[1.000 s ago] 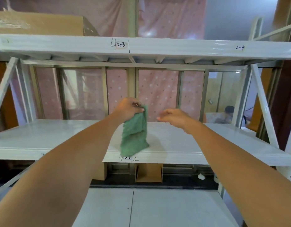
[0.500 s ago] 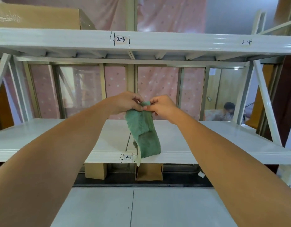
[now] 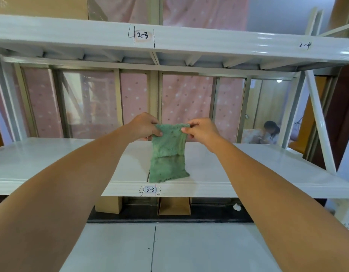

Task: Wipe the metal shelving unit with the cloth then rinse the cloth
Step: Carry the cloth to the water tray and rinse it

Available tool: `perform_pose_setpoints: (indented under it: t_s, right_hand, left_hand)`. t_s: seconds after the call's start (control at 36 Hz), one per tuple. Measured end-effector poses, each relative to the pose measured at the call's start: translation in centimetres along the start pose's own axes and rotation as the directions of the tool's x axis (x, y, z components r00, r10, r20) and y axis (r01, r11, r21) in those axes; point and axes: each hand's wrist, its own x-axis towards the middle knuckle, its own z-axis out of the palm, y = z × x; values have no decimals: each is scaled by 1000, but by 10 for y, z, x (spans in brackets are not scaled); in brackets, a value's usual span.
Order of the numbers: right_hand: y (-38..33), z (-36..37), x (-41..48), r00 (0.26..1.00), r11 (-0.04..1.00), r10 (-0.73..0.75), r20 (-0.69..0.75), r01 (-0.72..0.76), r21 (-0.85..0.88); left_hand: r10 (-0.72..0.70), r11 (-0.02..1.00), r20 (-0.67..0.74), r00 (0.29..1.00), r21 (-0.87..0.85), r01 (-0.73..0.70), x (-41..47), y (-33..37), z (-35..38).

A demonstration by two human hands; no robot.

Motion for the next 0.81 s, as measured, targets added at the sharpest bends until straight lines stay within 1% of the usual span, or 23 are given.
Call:
perform_pose_setpoints:
  t_s: [0.06, 0.08, 0.19, 0.25, 0.31, 0.36, 0.42, 0.47, 0.53, 0.58, 0.67, 0.72, 0.75, 0.81]
  right_hand:
    - [7, 3, -2, 997, 995, 41, 61, -46, 93]
    - [10, 4, -3, 994, 992, 50, 97, -61, 109]
    - [31, 5, -9, 968, 996, 66, 243, -78, 39]
    - [41, 5, -12, 944, 995, 97, 315, -89, -38]
    - [50, 5, -16, 919, 981, 131, 373, -68, -180]
    - [54, 5, -21, 887, 937, 164, 433, -3, -348]
    - [58, 6, -25, 875, 883, 165, 454, 74, -464]
    - [60, 9, -27, 891, 857, 118, 439, 132, -498]
    - [62, 15, -27, 911, 839, 39, 410, 193, -508]
    - [65, 23, -26, 913, 810, -12, 408, 248, -531]
    - [68, 35, -28, 877, 734, -32, 480, 347, -584]
    - [68, 42, -31, 874, 670, -50, 483, 388, -633]
    - [67, 45, -33, 874, 667, -47, 484, 388, -636]
    - [65, 50, -35, 855, 694, 9, 518, 368, -619]
  left_hand:
    - [18, 999, -7, 1000, 36, -18, 2, -5, 8]
    - [31, 997, 2, 1000, 76, -31, 3, -8, 11]
    - [77, 970, 75, 994, 224, -92, 0, -20, 19]
    - [63, 961, 160, 985, 256, -103, -3, -28, 22]
    - [23, 953, 253, 967, 288, -98, -6, -36, 25]
    - [-25, 936, 360, 933, 336, -104, -10, -42, 28]
    - [-66, 924, 428, 901, 368, -107, -14, -47, 32]
    - [-67, 932, 410, 910, 351, -90, -17, -50, 36]
    - [-48, 953, 342, 938, 297, -59, -14, -55, 41]
    - [-20, 960, 282, 959, 275, -61, -11, -58, 46]
    - [3, 910, 299, 954, 395, -127, -11, -59, 58]
    - [7, 872, 341, 940, 459, -173, -15, -56, 66]
    - [2, 863, 353, 936, 473, -180, -17, -55, 70]
    - [2, 857, 351, 937, 482, -183, -20, -54, 75]
